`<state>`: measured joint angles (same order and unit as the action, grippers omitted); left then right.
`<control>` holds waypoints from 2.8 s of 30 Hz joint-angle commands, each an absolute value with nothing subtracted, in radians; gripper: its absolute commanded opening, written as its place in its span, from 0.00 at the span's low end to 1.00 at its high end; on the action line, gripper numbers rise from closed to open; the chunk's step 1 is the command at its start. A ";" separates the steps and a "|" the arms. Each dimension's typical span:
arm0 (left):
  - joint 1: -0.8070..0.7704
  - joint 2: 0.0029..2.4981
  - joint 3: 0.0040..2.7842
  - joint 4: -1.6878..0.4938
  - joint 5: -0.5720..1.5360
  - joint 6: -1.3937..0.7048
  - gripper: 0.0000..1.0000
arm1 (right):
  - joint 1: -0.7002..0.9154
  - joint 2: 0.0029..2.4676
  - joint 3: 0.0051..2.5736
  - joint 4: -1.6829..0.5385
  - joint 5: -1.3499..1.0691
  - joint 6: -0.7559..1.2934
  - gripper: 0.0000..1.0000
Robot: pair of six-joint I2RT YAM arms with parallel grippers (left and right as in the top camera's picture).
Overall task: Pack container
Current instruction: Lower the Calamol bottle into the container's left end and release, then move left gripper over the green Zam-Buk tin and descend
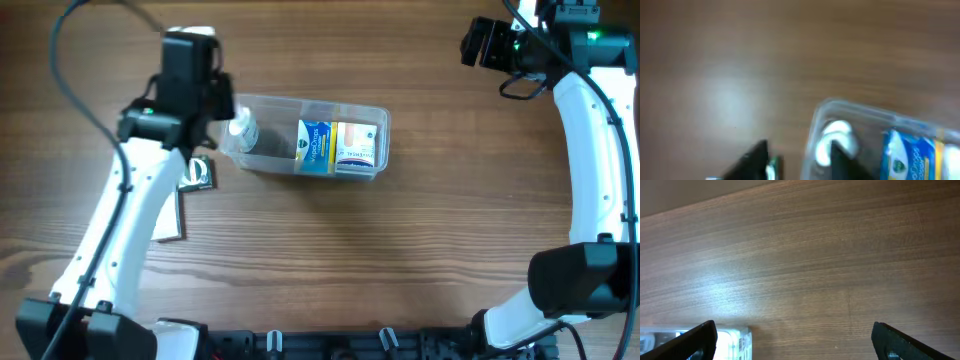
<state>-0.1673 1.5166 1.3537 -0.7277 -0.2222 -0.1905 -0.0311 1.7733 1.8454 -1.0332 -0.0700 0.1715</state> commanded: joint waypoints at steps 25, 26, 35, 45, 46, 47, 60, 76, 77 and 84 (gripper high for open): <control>0.035 1.809 1.359 -0.844 0.274 -0.397 0.04 | -0.031 1.771 1.853 -1.032 -0.068 0.184 1.00; 0.035 1.809 1.359 -0.857 0.285 -0.397 0.04 | -0.031 1.771 1.853 -1.032 -0.068 0.184 1.00; 0.035 1.808 1.359 -0.943 0.307 -0.397 0.04 | -0.031 1.771 1.853 -1.032 -0.068 0.183 1.00; 0.035 1.808 1.359 -0.948 0.400 -0.379 0.04 | -0.031 1.771 1.853 -1.032 -0.068 0.183 1.00; 0.035 1.808 1.359 -0.948 0.400 -0.369 0.04 | -0.031 1.771 1.853 -1.032 -0.068 0.183 1.00; 0.037 1.806 1.359 -0.948 0.400 -0.358 0.04 | -0.031 1.771 1.853 -1.032 -0.068 0.183 1.00; 0.128 1.779 1.360 -0.938 0.107 -0.374 0.73 | -0.031 1.771 1.853 -1.032 -0.068 0.183 1.00; 0.130 1.779 1.360 -0.801 -0.054 -0.366 1.00 | -0.031 1.771 1.853 -1.032 -0.068 0.183 1.00; 0.130 1.779 1.360 -0.801 -0.054 -0.359 1.00 | -0.031 1.771 1.853 -1.032 -0.068 0.183 1.00; 0.130 1.778 1.360 -0.913 -0.054 -0.344 0.99 | -0.031 1.771 1.853 -1.032 -0.068 0.183 1.00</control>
<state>0.1265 1.8046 1.3533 -0.8684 -0.0380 -0.3607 -0.0311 1.7733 1.8454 -1.0328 -0.0700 0.1715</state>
